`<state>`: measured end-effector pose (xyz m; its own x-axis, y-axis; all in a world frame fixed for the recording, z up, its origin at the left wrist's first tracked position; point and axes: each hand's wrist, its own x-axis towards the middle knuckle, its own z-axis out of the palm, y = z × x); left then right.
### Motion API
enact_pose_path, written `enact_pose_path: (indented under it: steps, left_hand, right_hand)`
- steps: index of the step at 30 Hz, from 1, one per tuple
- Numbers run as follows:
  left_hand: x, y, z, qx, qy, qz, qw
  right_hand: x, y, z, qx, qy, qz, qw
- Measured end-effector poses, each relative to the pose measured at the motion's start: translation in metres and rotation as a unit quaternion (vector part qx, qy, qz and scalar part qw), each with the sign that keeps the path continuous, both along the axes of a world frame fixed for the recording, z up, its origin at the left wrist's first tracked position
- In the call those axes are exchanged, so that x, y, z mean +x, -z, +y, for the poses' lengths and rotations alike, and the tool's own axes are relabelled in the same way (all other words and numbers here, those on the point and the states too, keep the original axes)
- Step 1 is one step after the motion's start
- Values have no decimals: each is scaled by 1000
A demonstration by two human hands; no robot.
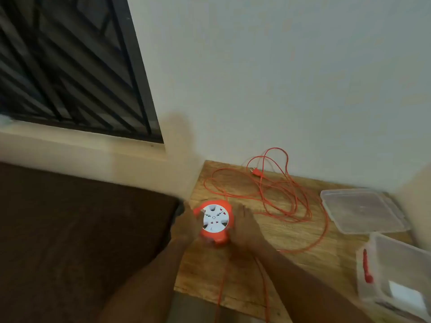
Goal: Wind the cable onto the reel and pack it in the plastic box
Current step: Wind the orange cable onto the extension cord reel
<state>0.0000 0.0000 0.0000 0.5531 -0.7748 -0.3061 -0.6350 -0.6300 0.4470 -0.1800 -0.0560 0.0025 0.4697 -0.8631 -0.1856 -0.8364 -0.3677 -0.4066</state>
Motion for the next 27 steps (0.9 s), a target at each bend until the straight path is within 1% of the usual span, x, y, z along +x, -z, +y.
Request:
enact_pose_path:
  steps: [2,3,5,8,10,12,14,16,18,20,23,27]
  left_hand:
    - [6,4,-6,-11,-23,23,999]
    - [8,6,-9,-24,-29,44,998]
    - [9,4,-15,-35,-46,113,992]
    - [6,0,-21,-57,-78,210,973]
    - [2,-2,-20,-83,-88,294,948]
    - [-6,-5,-16,-101,-99,389,911]
    - [-14,-7,-11,-99,-82,438,890]
    - [-25,-8,-8,-91,-46,463,881]
    - [-38,-12,-10,-103,-1,470,877]
    - [-55,-20,-17,-130,19,490,862]
    - [-80,-36,-29,-172,11,547,819]
    - [-107,-59,-43,-176,26,576,798]
  right_hand:
    - [8,7,5,80,50,-43,995]
    - [12,10,8,104,78,-50,990]
    - [20,15,6,123,126,-63,982]
    - [22,10,-6,129,183,-104,969]
    - [15,1,-11,122,202,-132,963]
    - [0,-11,-15,112,220,-207,947]
    - [-20,-23,-18,105,217,-283,928]
    - [-44,-34,-19,101,202,-316,922]
    - [-63,-43,-20,101,181,-334,919]
    - [-79,-54,-21,94,162,-341,921]
    - [-97,-68,-25,80,130,-323,934]
    - [-131,-84,-33,104,61,-308,944]
